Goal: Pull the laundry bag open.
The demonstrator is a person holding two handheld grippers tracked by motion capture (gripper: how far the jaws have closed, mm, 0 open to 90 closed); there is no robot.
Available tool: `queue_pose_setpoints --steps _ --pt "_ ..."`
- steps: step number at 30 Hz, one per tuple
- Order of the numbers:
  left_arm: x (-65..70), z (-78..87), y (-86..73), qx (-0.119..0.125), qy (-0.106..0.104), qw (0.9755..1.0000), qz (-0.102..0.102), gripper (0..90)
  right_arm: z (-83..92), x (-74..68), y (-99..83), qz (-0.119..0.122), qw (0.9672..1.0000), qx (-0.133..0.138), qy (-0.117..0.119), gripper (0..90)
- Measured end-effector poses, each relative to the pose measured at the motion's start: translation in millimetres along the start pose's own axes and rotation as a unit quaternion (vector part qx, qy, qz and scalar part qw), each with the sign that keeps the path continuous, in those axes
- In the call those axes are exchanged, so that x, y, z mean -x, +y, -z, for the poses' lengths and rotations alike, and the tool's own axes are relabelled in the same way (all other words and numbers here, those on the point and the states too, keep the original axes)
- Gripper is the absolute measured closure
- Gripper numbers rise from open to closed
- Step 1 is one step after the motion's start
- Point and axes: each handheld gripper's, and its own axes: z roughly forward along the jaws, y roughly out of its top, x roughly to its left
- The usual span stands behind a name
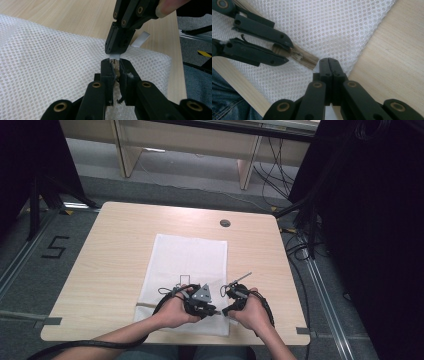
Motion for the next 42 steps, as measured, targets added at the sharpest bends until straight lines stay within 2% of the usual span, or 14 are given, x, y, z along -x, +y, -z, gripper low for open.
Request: queue_pose_setpoints --steps 14,20,22,25,26,30,32,42 --pt "0.1 6.6 0.2 -0.002 0.003 1.0000 -0.003 82.0 -0.5 -0.8 0.3 -0.001 1.0000 0.001 -0.003 90.0" --pt "0.6 9.1 0.9 0.000 0.003 1.0000 -0.002 82.0 0.0 -2.3 0.8 -0.002 0.9999 -0.007 -0.010 90.0" --pt "0.3 10.3 0.9 0.002 0.004 1.0000 0.000 82.0 -0.3 -1.4 1.0 0.006 0.9999 -0.005 -0.011 90.0" --pt "-0.5 11.8 0.7 0.000 0.003 1.0000 -0.007 82.0 -0.2 -2.7 1.1 0.001 0.9999 -0.007 -0.013 90.0" --pt "0.3 11.6 0.4 0.002 0.004 1.0000 0.000 82.0 0.2 -3.4 1.1 -0.005 0.9999 -0.009 -0.013 90.0" --pt "-0.5 13.3 1.0 0.001 0.003 1.0000 -0.008 82.0 -0.3 -2.4 1.4 0.000 0.9999 -0.008 -0.013 90.0" --pt "0.2 13.7 0.5 0.002 0.004 1.0000 0.000 82.0 -0.1 -2.7 1.4 0.000 0.9999 -0.009 -0.014 90.0" --pt "0.0 15.3 0.8 -0.002 0.005 1.0000 -0.008 82.0 -1.2 -3.6 1.5 0.005 0.9998 -0.005 -0.019 90.0"
